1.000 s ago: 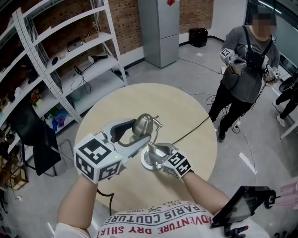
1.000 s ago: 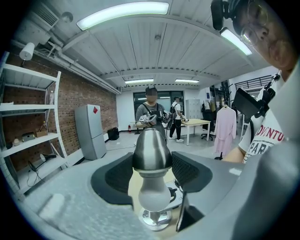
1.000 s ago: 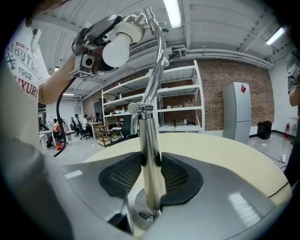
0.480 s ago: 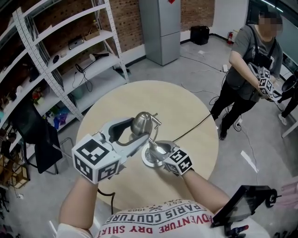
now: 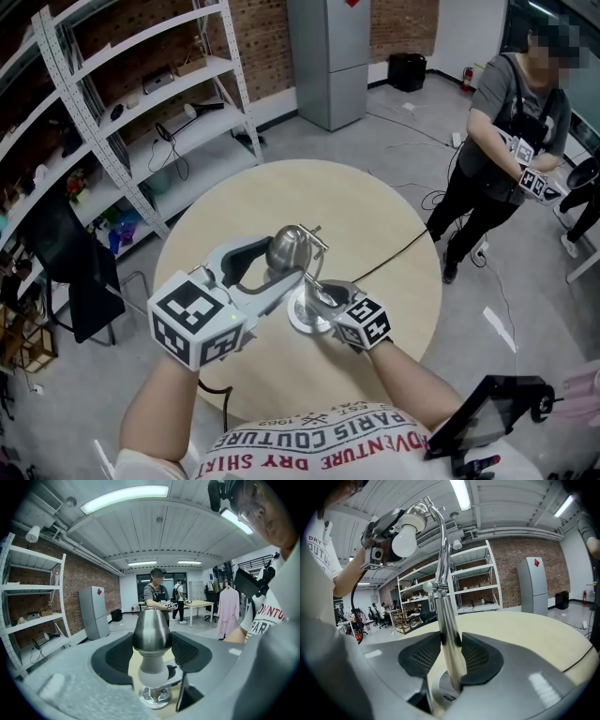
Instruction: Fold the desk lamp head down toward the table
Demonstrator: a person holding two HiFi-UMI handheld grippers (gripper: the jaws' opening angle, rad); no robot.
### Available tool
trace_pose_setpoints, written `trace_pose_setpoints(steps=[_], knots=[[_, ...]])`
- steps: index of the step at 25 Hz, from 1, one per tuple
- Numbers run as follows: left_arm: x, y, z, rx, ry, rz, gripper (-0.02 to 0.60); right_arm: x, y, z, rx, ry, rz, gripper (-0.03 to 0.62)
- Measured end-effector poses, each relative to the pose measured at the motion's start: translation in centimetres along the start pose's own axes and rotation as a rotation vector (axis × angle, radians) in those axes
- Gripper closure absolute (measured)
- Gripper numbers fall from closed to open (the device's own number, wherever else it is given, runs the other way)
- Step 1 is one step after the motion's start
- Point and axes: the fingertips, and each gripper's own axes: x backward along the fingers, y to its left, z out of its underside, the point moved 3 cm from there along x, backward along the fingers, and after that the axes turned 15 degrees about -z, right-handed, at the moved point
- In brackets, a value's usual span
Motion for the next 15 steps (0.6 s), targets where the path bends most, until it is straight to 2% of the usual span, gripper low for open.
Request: trace_pose_setpoints(steps=[15], knots=[[2.0,0.1,2.0,-0.002,0.006,-0.016,0.322,0.1,-0.4,0.8,-0.007,0.003,0.014,0.457]])
